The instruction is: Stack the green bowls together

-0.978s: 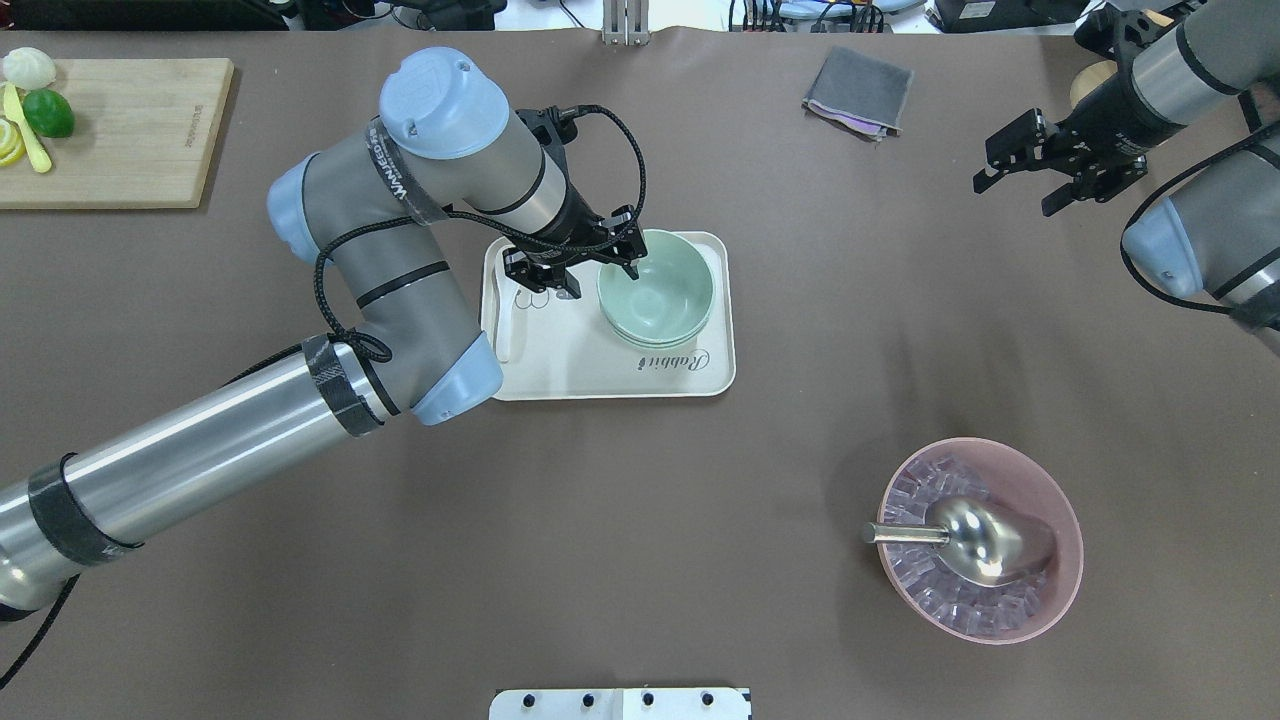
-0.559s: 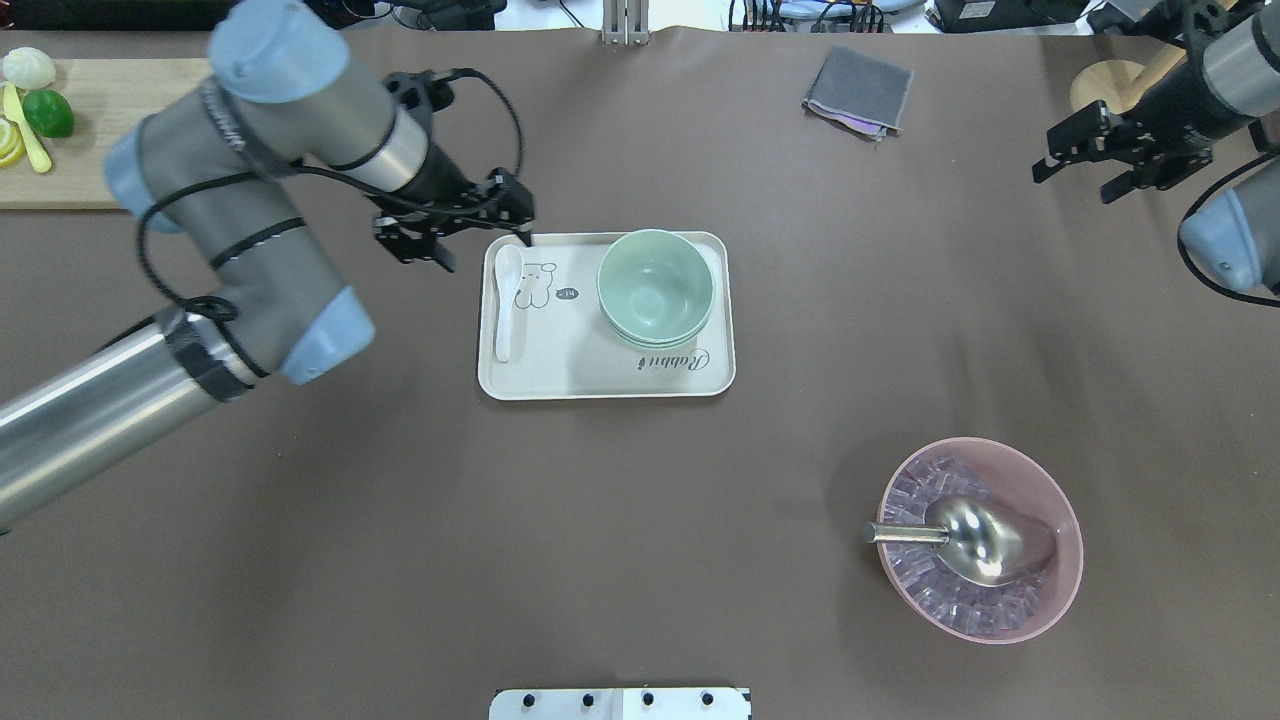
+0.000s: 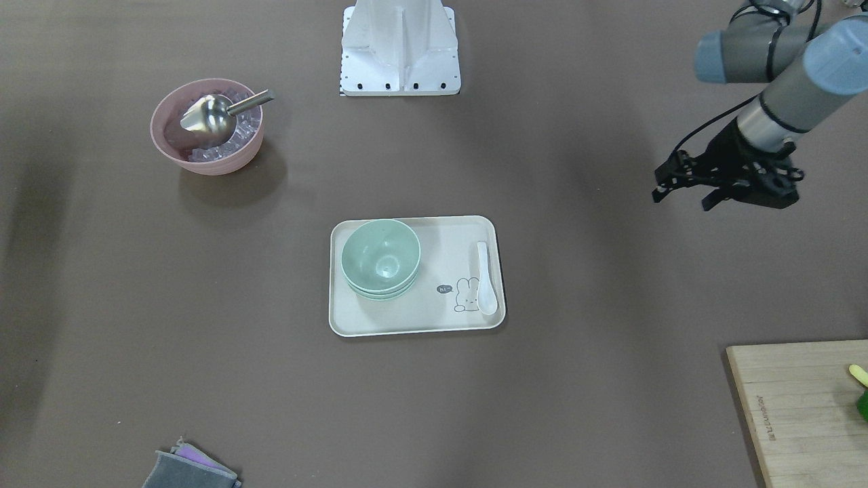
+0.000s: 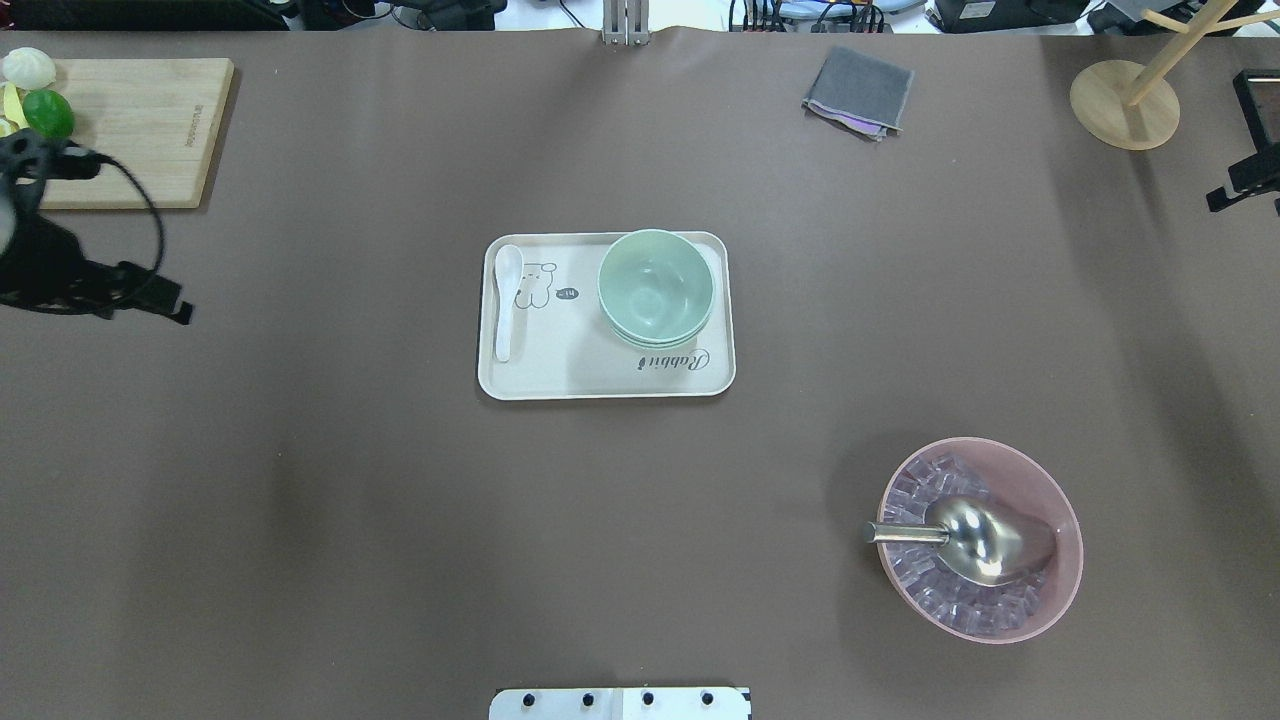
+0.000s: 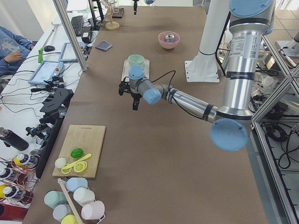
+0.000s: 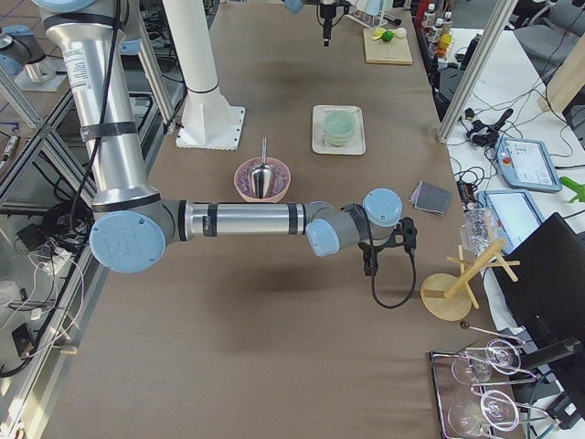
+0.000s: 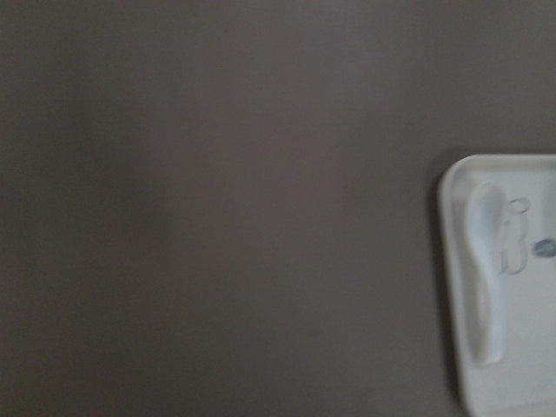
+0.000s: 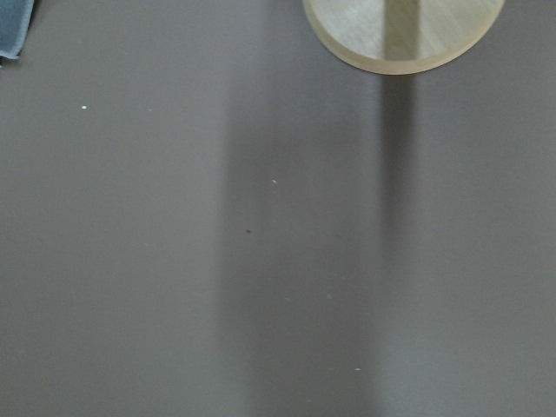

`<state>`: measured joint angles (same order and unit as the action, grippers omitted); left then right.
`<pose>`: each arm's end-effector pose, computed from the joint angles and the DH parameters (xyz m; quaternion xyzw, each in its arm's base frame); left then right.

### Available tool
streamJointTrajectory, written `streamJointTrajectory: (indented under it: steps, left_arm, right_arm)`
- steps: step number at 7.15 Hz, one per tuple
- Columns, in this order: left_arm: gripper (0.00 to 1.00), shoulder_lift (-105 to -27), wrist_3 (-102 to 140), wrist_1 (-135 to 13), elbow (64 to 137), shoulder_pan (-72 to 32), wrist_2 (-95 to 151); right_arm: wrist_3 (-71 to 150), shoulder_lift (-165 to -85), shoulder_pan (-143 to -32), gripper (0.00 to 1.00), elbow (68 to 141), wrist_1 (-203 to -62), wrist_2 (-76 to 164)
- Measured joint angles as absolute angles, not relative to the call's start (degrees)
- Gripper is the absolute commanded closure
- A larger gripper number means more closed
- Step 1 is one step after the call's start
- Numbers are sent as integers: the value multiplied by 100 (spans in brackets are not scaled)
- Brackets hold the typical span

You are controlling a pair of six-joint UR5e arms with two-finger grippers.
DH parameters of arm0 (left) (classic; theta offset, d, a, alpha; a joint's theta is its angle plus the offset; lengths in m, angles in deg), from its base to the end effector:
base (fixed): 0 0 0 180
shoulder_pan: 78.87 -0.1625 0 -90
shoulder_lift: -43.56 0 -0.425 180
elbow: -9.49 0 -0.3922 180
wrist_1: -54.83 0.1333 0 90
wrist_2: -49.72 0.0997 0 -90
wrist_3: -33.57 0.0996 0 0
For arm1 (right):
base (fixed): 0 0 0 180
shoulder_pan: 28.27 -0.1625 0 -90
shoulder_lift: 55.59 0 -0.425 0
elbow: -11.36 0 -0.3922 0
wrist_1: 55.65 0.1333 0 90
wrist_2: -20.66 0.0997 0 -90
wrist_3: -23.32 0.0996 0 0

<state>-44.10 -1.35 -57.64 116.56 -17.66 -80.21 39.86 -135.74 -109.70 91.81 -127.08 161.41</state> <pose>0.1740 -0.4607 0.4880 0.0838 0.4331 0.0611 0.8954 -0.0308 -0.5815 0.6066 0.0527 -0.4448 -0.0081 0.8940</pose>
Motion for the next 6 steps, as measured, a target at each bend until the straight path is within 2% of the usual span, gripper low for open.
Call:
streamJointTrajectory:
  steps: [2,4,6]
  left_arm:
    - [1,-3372,2464,-5776,11490,-617,-8009]
    - [1,-3139,3754,-5768,10926,42,-8033]
    - [1,-3151,3864,-5789,10583,145,-8081]
  right_arm:
    - [2818,-13557,-11195,0,9109,-13426,15881]
    - [2321,-13518,-11322,0,9144,-13765,15850]
    - [2267,-13493,-11366,0,9239,-13819,15777]
